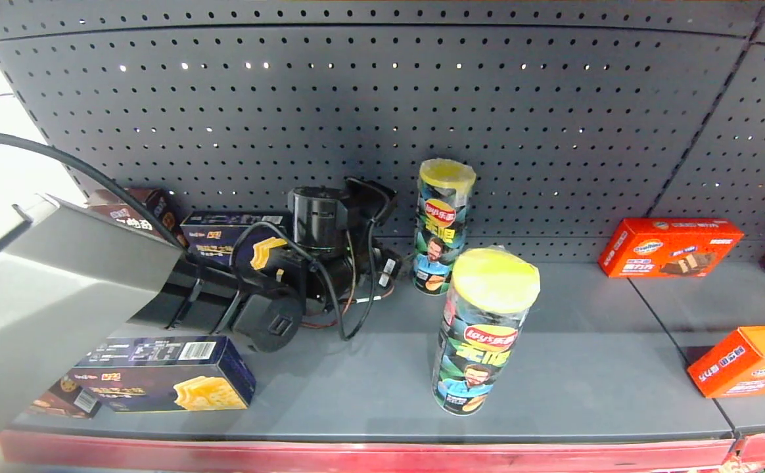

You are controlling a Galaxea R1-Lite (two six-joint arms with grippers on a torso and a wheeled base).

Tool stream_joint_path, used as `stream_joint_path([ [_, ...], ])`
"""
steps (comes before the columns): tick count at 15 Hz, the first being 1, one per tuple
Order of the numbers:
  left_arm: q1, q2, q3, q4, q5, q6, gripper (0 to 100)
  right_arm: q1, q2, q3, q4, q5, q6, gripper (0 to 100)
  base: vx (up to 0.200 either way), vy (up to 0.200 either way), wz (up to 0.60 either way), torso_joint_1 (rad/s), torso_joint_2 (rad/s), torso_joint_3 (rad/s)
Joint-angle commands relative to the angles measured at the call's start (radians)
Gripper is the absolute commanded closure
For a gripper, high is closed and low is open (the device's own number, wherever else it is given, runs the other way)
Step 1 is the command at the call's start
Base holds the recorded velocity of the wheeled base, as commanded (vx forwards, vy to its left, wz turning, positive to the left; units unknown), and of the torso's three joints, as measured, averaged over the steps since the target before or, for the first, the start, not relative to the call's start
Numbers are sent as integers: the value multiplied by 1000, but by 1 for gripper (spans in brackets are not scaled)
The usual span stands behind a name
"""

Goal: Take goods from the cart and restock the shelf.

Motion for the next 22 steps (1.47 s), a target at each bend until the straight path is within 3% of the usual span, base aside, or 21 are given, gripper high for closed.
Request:
stream_joint_path([
  [1,13,-27,37,-8,1,1,0,0,1,0,0,0,0,0,0,0,0,0,0,0],
  [5,0,-56,69,-43,-8,-2,0,0,1,0,0,0,0,0,0,0,0,0,0,0],
  [6,-7,-63,69,-54,-17,-8,0,0,1,0,0,0,0,0,0,0,0,0,0,0],
  [8,-33,-78,69,-66,-89,-46,0,0,1,0,0,0,0,0,0,0,0,0,0,0],
  [12,-49,-75,60,-57,-115,-65,0,0,1,0,0,0,0,0,0,0,0,0,0,0],
  [20,-70,-6,-8,-45,-106,-86,0,0,1,0,0,0,0,0,0,0,0,0,0,0],
  [22,-70,3,-26,-28,-82,-86,0,0,1,0,0,0,0,0,0,0,0,0,0,0],
])
